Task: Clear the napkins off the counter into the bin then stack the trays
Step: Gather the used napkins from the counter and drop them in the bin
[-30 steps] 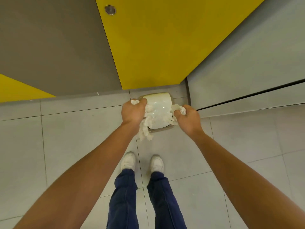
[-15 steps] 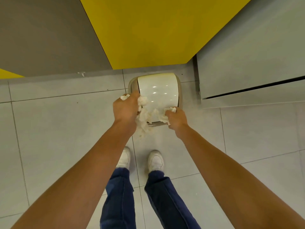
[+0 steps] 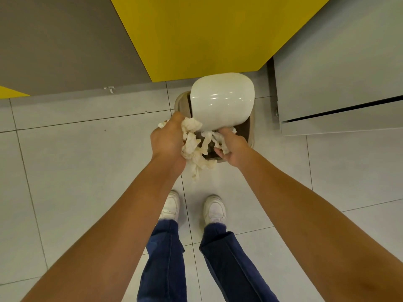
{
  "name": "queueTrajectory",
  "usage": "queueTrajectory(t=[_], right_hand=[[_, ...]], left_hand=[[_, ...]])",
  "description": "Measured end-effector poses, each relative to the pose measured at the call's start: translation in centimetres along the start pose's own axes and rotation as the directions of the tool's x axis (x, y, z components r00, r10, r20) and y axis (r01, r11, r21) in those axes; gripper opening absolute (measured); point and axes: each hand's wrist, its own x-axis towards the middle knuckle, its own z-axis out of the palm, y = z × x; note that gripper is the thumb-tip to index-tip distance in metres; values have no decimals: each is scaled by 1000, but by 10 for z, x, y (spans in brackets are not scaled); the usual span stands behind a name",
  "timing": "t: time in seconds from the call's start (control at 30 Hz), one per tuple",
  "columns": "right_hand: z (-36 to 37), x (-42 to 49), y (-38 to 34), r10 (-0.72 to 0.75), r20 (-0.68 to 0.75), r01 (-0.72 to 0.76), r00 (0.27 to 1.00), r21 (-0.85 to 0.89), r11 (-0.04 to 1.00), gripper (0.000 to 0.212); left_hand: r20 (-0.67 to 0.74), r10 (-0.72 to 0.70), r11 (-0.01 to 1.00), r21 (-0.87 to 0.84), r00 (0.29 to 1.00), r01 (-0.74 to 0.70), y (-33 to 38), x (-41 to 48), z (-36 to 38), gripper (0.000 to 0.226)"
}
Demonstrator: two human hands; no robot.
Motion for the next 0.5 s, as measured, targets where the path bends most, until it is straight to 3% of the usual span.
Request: queueTrajectory(t=[0.2,0.37,0.5], right_hand=[[-3,2,3,-36,28,38,999,-55,998,69],[-15,0,-1,-67,53,71,996,-83,994,53],[-31,-9,-12,-86,95,97,992,-123,988,31]], left_hand=[[-27,39,999,5,999,-39,-8,0,7,22],[-116,247,969,37,962,-245,-17,5,31,26],[-92,491,871,83,866,-485,-31,9,54,30]])
